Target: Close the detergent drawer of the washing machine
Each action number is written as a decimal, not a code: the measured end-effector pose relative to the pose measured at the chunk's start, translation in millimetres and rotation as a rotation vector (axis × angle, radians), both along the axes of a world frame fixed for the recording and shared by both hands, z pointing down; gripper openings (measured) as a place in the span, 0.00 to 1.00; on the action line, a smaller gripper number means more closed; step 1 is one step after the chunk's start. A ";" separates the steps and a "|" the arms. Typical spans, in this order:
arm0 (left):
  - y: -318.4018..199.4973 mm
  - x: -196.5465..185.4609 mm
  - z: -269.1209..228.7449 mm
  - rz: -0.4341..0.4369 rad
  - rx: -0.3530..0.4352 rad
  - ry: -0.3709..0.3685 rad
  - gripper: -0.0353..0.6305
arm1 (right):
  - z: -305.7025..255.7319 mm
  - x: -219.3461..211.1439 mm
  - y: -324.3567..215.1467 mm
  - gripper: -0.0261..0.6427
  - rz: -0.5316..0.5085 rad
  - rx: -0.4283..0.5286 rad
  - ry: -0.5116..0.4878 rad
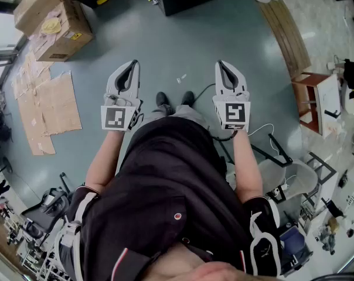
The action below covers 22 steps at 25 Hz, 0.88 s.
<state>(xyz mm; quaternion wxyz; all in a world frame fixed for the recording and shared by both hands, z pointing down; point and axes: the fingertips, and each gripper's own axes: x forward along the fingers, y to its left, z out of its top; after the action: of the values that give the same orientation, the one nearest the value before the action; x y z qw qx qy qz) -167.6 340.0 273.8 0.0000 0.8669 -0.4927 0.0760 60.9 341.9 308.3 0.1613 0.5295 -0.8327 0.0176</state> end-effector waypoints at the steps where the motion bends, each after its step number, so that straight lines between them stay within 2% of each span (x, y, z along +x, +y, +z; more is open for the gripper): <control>1: -1.4 -0.3 0.5 0.000 0.000 0.001 0.05 | 0.5 0.4 -1.2 0.04 0.001 -0.001 0.000; 12: -9.9 -6.9 -0.3 0.000 0.000 -0.003 0.05 | 2.5 -3.4 -10.6 0.04 0.003 -0.009 -0.009; 22: -11.3 -14.6 -1.3 0.013 -0.001 -0.016 0.05 | -0.6 -0.4 -20.0 0.05 0.047 -0.002 -0.105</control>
<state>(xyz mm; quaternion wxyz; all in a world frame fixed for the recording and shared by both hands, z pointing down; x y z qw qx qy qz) -182.1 328.8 272.5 -0.0040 0.8693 -0.4872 0.0830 60.4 321.9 307.7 0.1175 0.5472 -0.8272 0.0500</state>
